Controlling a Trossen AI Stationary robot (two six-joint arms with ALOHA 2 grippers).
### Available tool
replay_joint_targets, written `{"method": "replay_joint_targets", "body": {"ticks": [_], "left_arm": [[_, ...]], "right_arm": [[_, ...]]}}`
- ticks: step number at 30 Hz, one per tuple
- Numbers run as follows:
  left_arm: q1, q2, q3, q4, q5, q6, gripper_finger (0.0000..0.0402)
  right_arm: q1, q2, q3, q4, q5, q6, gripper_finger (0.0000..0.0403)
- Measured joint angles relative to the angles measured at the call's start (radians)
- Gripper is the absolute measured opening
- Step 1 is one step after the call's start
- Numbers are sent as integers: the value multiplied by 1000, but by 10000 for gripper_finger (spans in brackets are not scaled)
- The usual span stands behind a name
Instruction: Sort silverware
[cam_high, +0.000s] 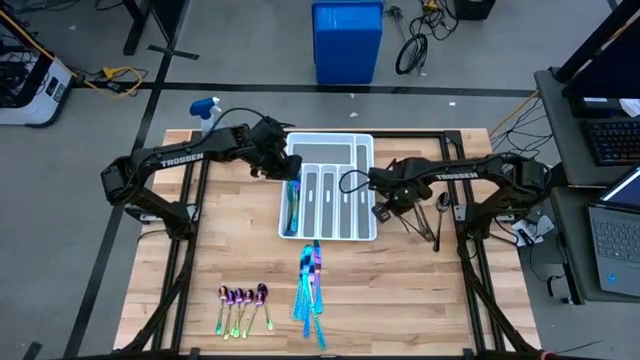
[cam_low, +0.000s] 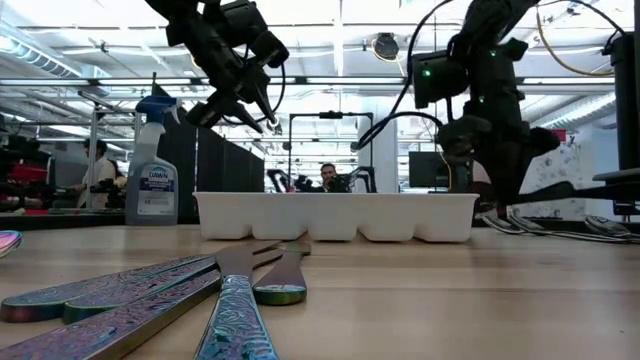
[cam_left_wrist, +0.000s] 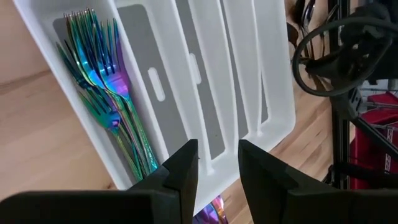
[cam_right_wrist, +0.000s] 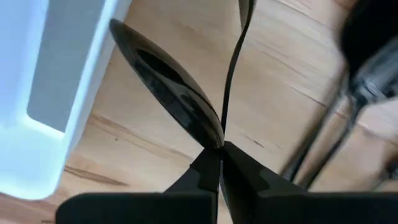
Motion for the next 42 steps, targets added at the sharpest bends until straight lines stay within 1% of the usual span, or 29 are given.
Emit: {"method": "replay_joint_targets", "body": {"ticks": [3, 7, 15, 17, 21, 26, 32, 42], "left_arm": [[0, 0, 0, 0, 0, 7, 99], [0, 0, 0, 1, 0, 25, 99], [0, 0, 0, 3, 2, 36, 99], [0, 0, 0, 3, 10, 59, 99], [0, 0, 0, 3, 30, 86, 99], [0, 0, 0, 3, 31, 108, 99], [0, 0, 0, 3, 38, 110, 99], [1, -48, 0, 10, 46, 112, 99]], "right_arm": [[0, -1, 19, -52, 0, 19, 1], [0, -25, 37, -68, 0, 63, 1], [0, -149, 46, -66, 1, 213, 0], [0, -178, 46, -58, 1, 242, 0], [-8, -219, 46, 52, 2, 297, 0], [-24, -211, 46, 302, 9, 379, 0], [-42, -130, 46, 508, 15, 420, 0], [-43, 29, 46, 683, 7, 493, 0]]}}
